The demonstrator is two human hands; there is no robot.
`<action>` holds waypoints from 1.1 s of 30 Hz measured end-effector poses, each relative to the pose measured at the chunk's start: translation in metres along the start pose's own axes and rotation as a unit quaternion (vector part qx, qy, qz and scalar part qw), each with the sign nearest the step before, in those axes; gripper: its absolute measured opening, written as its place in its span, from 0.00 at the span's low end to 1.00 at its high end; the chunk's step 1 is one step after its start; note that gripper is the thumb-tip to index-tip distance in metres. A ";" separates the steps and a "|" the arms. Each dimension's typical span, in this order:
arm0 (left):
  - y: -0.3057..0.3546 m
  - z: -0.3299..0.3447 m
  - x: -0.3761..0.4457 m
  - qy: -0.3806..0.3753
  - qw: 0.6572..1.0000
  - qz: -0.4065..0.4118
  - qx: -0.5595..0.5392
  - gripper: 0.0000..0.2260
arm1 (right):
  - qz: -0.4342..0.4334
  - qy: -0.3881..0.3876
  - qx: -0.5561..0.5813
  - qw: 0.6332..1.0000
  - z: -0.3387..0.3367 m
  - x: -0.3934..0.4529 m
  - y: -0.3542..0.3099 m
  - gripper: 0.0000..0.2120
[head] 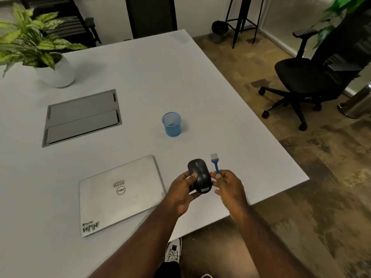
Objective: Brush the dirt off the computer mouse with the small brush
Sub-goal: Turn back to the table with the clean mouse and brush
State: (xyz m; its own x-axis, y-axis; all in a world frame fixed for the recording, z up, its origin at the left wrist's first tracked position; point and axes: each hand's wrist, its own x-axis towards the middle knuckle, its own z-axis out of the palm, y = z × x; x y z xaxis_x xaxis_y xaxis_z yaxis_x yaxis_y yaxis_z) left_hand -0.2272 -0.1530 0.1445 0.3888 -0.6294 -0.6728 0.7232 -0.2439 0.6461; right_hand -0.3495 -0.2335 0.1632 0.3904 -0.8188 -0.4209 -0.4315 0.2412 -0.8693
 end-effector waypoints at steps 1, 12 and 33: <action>0.002 -0.003 0.009 0.004 1.000 -0.005 0.000 0.12 | 0.003 0.001 -0.014 1.000 0.006 0.009 0.002 0.08; 0.003 -0.034 0.101 0.098 0.994 -0.045 0.021 0.16 | 0.059 0.009 -0.065 0.996 0.066 0.095 0.037 0.11; -0.011 -0.045 0.156 0.247 0.945 0.016 0.214 0.17 | 0.070 0.011 -0.125 0.990 0.089 0.141 0.062 0.10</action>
State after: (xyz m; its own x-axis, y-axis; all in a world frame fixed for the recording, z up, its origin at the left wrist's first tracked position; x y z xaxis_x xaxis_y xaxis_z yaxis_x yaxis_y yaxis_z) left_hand -0.1492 -0.2153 0.0159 0.7023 -0.2458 -0.6681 0.4501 -0.5739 0.6842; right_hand -0.2488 -0.2878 0.0266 0.2947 -0.7984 -0.5250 -0.6698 0.2193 -0.7095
